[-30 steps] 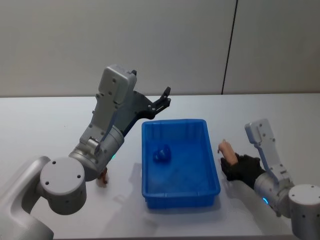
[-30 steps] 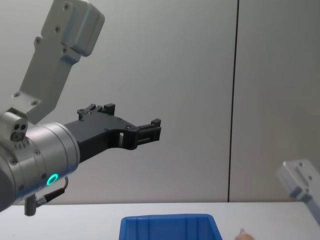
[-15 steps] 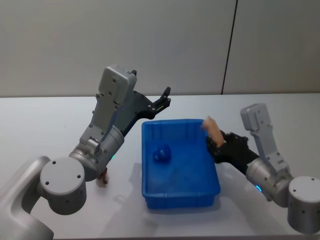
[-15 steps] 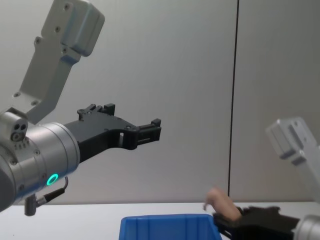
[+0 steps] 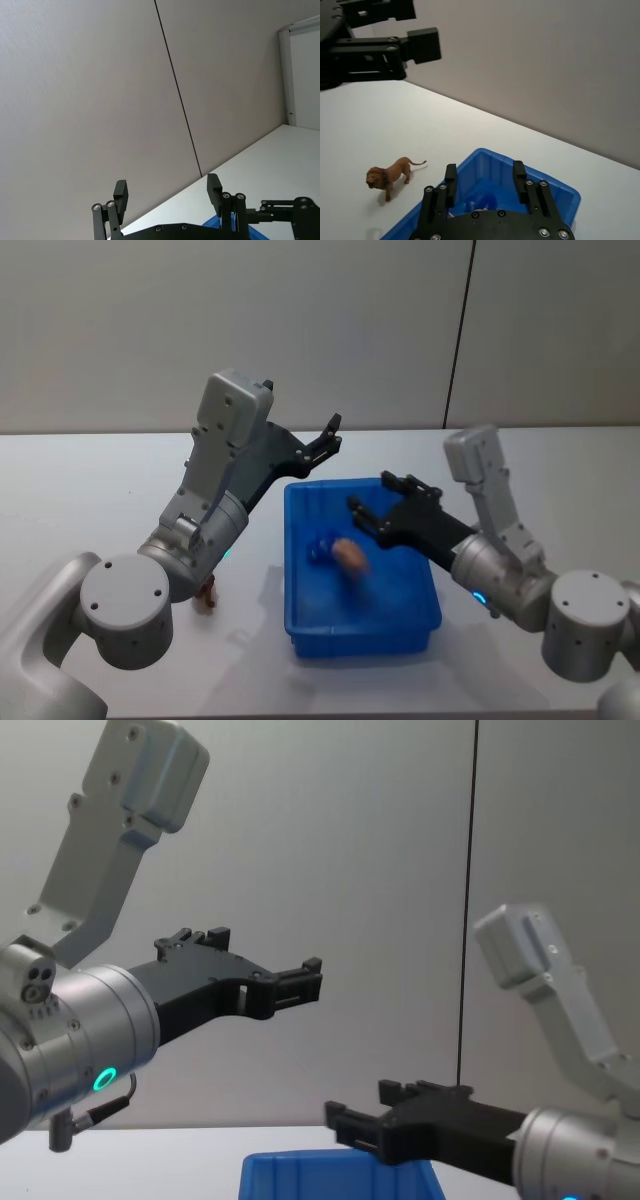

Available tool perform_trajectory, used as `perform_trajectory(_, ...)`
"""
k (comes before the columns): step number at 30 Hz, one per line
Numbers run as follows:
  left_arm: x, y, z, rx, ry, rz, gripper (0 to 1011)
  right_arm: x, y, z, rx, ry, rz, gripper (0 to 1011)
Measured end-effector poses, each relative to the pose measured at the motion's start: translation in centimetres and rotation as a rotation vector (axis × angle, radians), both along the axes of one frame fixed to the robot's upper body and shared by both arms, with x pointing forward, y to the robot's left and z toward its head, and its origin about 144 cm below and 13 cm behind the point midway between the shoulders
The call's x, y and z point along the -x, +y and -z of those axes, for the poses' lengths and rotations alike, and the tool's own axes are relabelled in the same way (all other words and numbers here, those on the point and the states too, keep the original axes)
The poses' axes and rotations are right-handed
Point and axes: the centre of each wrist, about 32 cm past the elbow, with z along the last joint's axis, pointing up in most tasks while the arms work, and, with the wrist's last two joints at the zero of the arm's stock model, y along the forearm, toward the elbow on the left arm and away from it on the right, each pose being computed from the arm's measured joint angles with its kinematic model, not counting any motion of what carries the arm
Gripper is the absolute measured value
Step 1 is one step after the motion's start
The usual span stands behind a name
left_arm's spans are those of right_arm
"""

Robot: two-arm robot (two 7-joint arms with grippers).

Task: Pick up the two dolls from the table and place them into the box.

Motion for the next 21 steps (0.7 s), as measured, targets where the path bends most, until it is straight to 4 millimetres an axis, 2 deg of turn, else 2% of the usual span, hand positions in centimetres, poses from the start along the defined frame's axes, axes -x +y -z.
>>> perform_trajectory(5, 0.0, 0.0, 0.0, 0.0, 0.0, 0.0, 1001, -0.44, 0.54, -0.06, -0.009, 0.002, -0.029, 799)
perform_trajectory(6, 0.0, 0.0, 0.0, 0.0, 0.0, 0.0, 1001, -0.48, 0.59, -0.06, -0.009, 0.003, -0.029, 799)
perform_trajectory(13, 0.0, 0.0, 0.0, 0.0, 0.0, 0.0, 1001, -0.57, 0.74, 0.0, -0.002, 0.019, -0.004, 998)
perform_trajectory(21, 0.0, 0.0, 0.0, 0.0, 0.0, 0.0, 1001, -0.14, 0.39, 0.09, 0.015, 0.038, 0.07, 1001)
